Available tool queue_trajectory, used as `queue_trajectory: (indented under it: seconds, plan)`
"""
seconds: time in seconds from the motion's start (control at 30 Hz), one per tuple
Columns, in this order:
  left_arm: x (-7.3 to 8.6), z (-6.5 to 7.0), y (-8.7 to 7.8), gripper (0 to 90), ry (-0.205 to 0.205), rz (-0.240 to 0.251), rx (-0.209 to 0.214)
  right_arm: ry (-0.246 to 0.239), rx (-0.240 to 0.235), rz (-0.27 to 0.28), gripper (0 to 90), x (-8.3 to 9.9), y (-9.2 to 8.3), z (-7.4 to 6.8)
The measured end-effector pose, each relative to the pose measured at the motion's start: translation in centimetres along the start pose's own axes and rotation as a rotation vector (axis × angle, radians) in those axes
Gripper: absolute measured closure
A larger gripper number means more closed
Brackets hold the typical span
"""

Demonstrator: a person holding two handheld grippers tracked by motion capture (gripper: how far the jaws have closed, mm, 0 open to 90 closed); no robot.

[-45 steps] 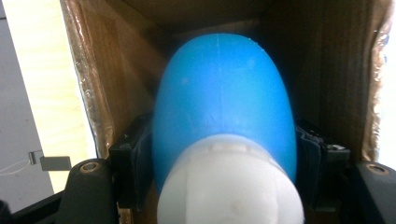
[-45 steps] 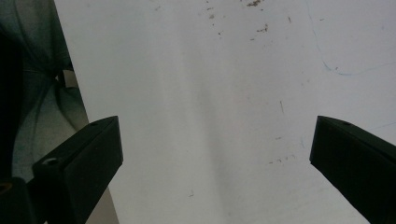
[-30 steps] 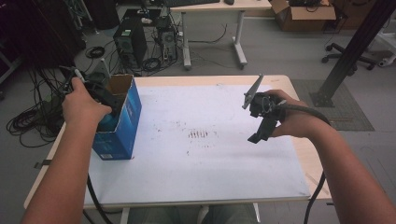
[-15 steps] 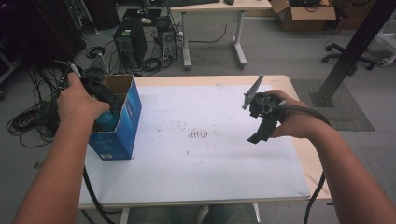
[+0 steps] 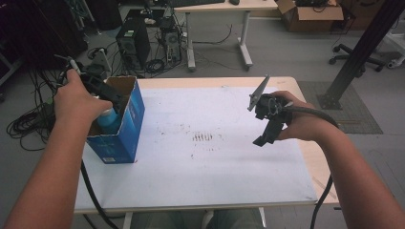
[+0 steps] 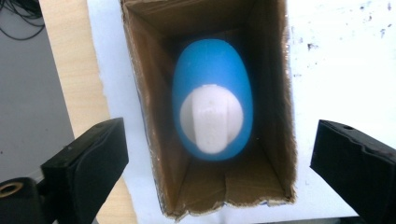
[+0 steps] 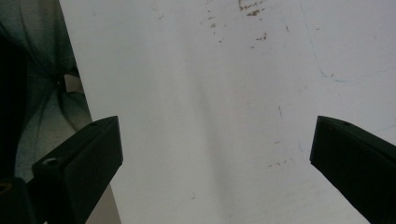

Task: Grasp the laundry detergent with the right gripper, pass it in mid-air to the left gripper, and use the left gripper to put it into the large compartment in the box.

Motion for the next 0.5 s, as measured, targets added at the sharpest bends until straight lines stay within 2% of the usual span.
queue_trajectory:
  seconds: [0.3, 0.5]
  plan:
    - [-0.1, 0.1, -1.0, 1.8, 0.008, 0.002, 0.005, 0.0, 0.001, -0.004, 2.3, -0.1, -0.1, -0.1]
    - [0.0, 0.3, -1.5, 0.2, 0.033, -0.009, 0.014, -0.002, 0.006, -0.005, 2.2, -0.2, -0.3, -0.2]
Point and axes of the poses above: each handheld gripper's, and its own axes: y roughly forward along the jaws, x roughly out of its underside, z roughly to its right, the point moved 9 cm from there along y, roughly forward along the jaws, and after that the axes turned 3 degrees about z, right-handed, at the moved point
